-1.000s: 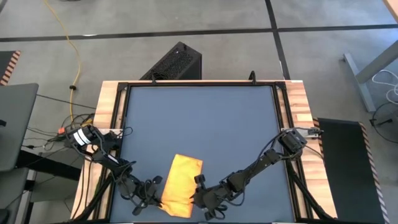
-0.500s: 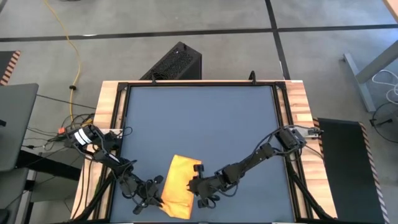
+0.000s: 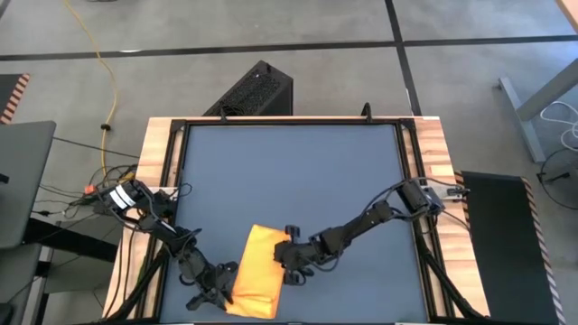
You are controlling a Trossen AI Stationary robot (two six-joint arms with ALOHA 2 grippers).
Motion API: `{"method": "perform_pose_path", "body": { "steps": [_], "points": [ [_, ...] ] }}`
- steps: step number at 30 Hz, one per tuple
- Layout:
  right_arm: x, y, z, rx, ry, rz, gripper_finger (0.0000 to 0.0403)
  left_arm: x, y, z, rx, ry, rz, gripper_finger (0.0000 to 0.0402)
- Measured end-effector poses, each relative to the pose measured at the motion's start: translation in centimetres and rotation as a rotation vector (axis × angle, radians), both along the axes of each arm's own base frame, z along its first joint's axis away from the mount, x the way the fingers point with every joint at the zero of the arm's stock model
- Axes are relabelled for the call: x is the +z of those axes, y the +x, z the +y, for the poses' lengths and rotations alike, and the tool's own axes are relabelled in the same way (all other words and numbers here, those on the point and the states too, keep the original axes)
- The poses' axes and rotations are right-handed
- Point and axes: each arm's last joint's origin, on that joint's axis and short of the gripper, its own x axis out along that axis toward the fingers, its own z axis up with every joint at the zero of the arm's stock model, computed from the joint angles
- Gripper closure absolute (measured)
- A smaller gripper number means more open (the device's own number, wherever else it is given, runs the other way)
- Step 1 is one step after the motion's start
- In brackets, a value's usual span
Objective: Roll towel
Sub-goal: Roll the yellow towel
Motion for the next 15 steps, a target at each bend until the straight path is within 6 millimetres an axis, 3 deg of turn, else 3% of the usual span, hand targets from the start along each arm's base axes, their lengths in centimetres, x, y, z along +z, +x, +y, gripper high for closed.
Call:
{"method": "perform_pose_path", "body": {
  "steps": [7, 15],
  "points": [
    [-0.3, -0.2, -0.7, -0.069, 0.025, 0.060, 0.0301, 0.8, -0.1, 0.6, 0.030, -0.017, -0.018, 0.0291],
    [-0.5, -0.4, -1.5, -0.166, 0.016, 0.102, 0.0301, 4.8, -1.9, 4.0, 0.248, -0.023, -0.214, 0.0291]
  ]
}}
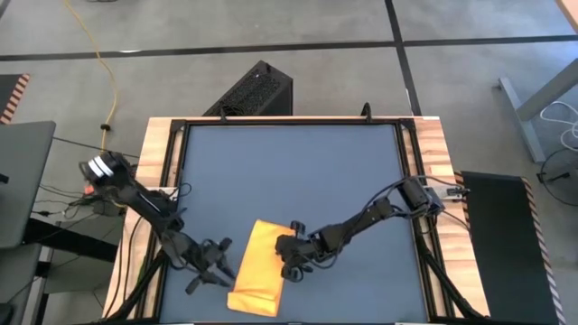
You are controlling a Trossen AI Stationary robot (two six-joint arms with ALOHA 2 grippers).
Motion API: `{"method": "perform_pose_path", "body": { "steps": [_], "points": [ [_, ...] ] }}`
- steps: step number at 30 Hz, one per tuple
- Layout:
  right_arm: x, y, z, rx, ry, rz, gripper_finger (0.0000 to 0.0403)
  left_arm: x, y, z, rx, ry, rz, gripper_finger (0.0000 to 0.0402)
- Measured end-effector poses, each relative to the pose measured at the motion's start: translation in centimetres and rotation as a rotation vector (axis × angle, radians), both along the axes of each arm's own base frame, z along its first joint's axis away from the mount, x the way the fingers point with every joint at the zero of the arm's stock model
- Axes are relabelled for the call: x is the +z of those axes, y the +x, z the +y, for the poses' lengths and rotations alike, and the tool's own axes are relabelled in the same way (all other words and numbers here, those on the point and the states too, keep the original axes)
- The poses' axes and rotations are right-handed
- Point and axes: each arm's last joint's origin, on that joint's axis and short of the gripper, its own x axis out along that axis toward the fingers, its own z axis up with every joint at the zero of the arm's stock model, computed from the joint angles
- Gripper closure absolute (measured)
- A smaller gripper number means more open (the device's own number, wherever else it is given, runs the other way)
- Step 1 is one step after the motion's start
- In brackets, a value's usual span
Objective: Roll towel
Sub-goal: Roll the yellow towel
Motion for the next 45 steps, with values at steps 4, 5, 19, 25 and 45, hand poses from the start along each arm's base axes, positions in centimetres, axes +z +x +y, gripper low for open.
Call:
{"method": "perform_pose_path", "body": {
  "steps": [4, 5, 19, 25, 45],
  "points": [
    [-0.2, -0.1, -1.0, -0.089, 0.016, 0.034, 0.0301, 1.1, -0.6, 0.8, 0.052, 0.034, 0.018, 0.0291],
    [-0.3, -0.1, -1.2, -0.108, 0.022, 0.042, 0.0301, 1.2, -0.6, 0.9, 0.053, 0.054, 0.041, 0.0291],
    [-1.2, -0.6, -4.3, -0.385, 0.079, 0.139, 0.0301, 0.7, 3.1, 0.4, 0.182, 0.215, 0.221, 0.0291],
    [-1.2, -0.6, -4.2, -0.379, 0.079, 0.139, 0.0301, 0.8, 5.3, 0.1, 0.096, 0.315, 0.366, 0.0291],
    [-1.2, -0.6, -4.2, -0.352, 0.063, 0.145, 0.0301, 2.3, 7.2, 0.5, 0.094, 0.405, 0.388, 0.0291]
  ]
}}
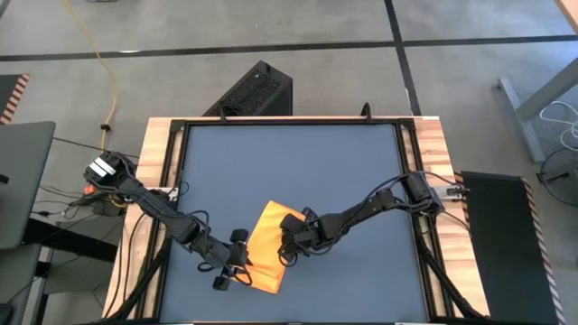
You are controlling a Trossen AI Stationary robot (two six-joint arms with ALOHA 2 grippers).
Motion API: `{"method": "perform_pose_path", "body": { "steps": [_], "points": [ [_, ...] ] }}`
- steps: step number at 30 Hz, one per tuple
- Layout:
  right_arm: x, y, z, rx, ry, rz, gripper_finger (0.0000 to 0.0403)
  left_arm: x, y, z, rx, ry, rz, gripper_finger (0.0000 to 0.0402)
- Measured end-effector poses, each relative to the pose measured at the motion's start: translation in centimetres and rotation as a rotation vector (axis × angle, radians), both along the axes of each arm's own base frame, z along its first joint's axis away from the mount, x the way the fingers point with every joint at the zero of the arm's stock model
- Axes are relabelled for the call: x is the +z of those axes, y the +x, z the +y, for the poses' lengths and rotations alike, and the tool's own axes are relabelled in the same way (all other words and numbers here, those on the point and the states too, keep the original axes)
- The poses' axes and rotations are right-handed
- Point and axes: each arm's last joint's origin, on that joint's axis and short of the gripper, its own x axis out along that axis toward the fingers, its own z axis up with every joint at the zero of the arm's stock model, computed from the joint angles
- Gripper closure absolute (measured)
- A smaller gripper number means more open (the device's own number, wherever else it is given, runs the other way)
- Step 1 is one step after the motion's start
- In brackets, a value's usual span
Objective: Roll towel
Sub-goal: Roll the yellow towel
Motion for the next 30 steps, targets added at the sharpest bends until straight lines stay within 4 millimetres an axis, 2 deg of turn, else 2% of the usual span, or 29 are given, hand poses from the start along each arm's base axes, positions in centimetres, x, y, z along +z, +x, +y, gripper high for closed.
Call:
{"method": "perform_pose_path", "body": {
  "steps": [4, 11, 15, 21, 30],
  "points": [
    [0.0, 0.0, 0.0, 0.001, 0.000, 0.001, 0.0301, 0.0, 0.0, -0.1, -0.036, -0.025, 0.018, 0.0274],
    [0.0, 0.0, 0.0, 0.006, 0.000, -0.006, 0.0301, -0.1, -0.1, 0.0, -0.036, -0.005, 0.013, 0.0202],
    [0.0, 0.1, 0.0, 0.006, 0.002, -0.013, 0.0301, -1.1, 0.0, 0.0, -0.019, 0.030, 0.063, 0.0172],
    [0.0, 0.1, 0.1, 0.006, 0.003, -0.014, 0.0301, -3.1, 0.3, -0.4, -0.019, -0.013, 0.151, 0.0164],
    [0.0, 0.1, 0.1, 0.006, 0.004, -0.017, 0.0301, -2.8, 0.4, -0.6, 0.024, -0.069, 0.141, 0.0183]
  ]
}}
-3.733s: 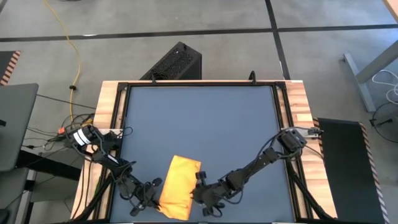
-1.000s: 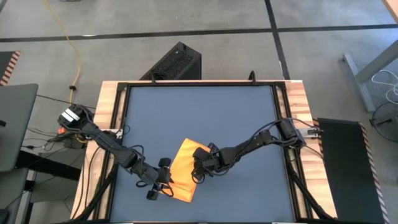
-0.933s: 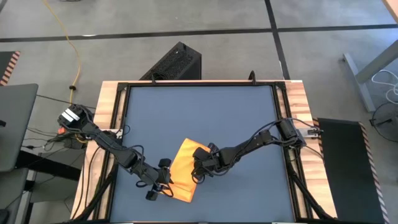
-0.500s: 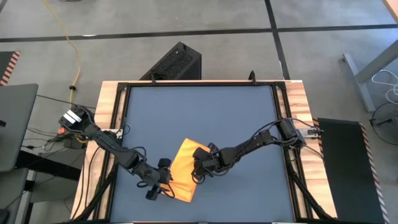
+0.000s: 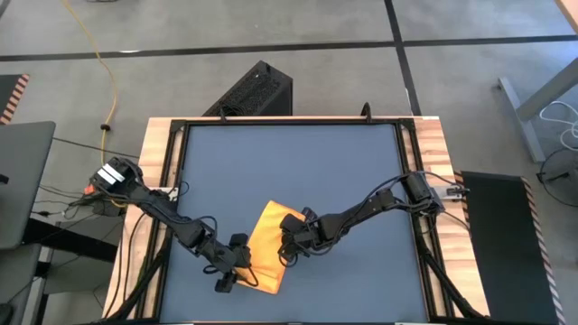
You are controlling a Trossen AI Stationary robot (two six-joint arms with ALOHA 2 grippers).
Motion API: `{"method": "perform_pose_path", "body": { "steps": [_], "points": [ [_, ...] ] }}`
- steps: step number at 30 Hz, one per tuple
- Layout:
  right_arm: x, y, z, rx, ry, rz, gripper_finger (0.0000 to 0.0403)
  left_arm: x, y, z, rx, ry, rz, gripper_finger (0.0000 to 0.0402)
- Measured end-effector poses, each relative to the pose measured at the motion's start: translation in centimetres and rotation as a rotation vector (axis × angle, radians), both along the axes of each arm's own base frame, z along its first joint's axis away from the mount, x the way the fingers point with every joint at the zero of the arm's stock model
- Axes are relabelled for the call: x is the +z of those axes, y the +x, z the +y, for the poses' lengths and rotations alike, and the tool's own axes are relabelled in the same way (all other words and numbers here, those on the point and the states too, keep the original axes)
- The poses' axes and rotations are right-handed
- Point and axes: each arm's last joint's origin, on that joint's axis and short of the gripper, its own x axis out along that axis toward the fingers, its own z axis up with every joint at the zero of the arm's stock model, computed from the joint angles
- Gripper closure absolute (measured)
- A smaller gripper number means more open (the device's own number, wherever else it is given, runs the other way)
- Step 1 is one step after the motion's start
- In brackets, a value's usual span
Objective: Roll towel
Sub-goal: Roll the yellow towel
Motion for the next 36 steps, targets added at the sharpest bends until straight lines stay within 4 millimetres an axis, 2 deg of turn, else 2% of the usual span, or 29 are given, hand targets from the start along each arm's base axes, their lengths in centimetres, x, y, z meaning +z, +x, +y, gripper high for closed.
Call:
{"method": "perform_pose_path", "body": {
  "steps": [7, 19, 24, 33, 36],
  "points": [
    [0.0, 0.0, 0.0, 0.000, 0.000, 0.000, 0.0301, 0.1, -0.4, -0.8, -0.040, -0.017, -0.004, 0.0234],
    [0.0, 0.0, -0.2, -0.004, -0.001, 0.003, 0.0301, 0.4, -0.9, -1.9, -0.107, -0.055, -0.023, 0.0391],
    [0.0, 0.1, -0.4, -0.009, -0.001, 0.006, 0.0301, 0.9, -0.8, -2.4, -0.165, -0.065, -0.097, 0.0399],
    [0.0, 0.0, -0.8, -0.016, -0.001, 0.029, 0.0301, 0.8, -1.0, -2.5, -0.189, -0.074, -0.081, 0.0400],
    [0.0, 0.0, -0.8, -0.016, -0.001, 0.026, 0.0301, 0.8, -1.0, -2.5, -0.198, -0.069, -0.084, 0.0387]
  ]
}}
